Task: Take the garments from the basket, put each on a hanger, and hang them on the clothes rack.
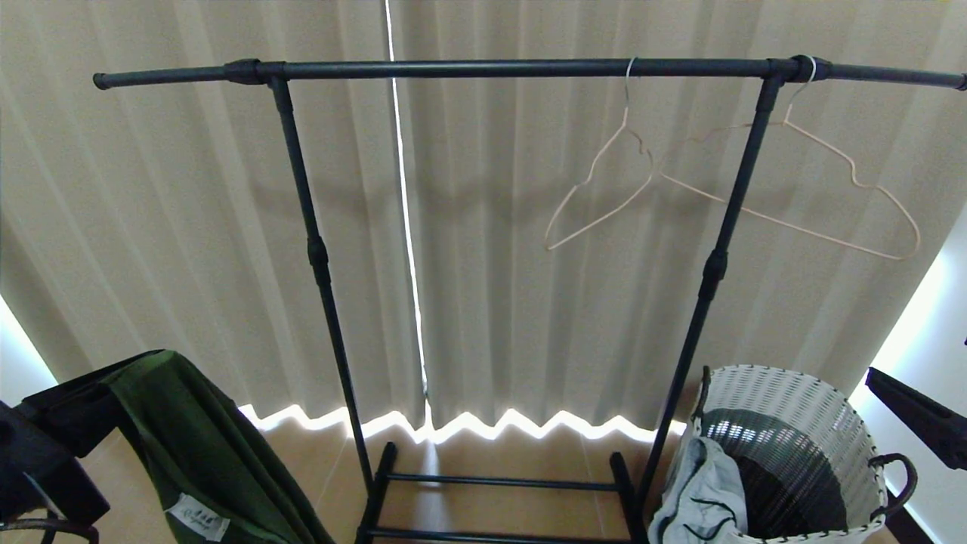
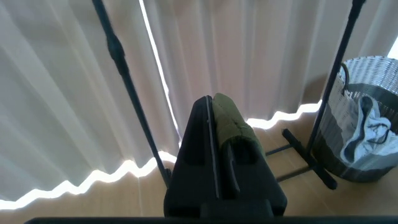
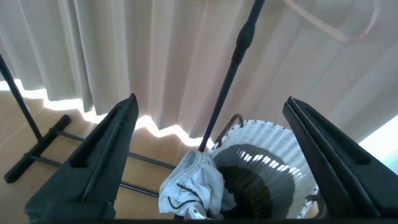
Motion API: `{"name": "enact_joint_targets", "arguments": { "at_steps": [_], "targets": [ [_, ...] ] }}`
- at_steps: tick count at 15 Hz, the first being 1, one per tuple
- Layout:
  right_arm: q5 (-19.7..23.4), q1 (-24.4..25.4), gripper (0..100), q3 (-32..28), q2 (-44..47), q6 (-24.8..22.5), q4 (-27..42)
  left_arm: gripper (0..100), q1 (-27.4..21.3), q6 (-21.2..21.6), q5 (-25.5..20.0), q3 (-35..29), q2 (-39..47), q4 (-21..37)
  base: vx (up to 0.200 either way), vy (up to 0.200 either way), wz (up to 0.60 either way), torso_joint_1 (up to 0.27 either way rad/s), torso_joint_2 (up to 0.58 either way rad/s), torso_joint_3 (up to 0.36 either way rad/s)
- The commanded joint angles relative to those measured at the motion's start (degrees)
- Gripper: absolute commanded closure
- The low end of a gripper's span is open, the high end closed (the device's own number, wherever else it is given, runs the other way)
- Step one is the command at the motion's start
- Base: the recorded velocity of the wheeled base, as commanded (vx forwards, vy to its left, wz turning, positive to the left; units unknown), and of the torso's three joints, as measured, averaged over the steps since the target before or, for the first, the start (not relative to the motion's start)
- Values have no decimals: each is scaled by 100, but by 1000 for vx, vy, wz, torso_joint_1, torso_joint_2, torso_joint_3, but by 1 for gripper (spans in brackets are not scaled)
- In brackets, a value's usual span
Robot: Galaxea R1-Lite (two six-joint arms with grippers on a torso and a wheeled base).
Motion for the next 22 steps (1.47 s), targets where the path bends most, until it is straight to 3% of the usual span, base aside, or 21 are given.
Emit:
{"name": "enact_joint_targets", "arguments": {
  "at_steps": [1, 11, 16, 22],
  "targets": [
    [1, 3, 0, -30, -14, -4, -8, 100, 8, 43, 0, 36, -157, -3, 0, 0, 0, 159, -466, -310],
    [1, 3, 0, -57, 12, -22, 150, 100, 8, 113, 0, 63, -131, -3, 0, 0, 0, 187, -492, -300],
    [1, 3, 0, -988, 390, -13, 1662, 100, -1, 87, 0, 36, -105, -12, 0, 0, 0, 184, -422, -241],
    [-60, -6, 0, -927, 716, 5, 1697, 100, 8, -45, 0, 45, -52, -47, 0, 0, 0, 13, -33, -17]
  ]
}}
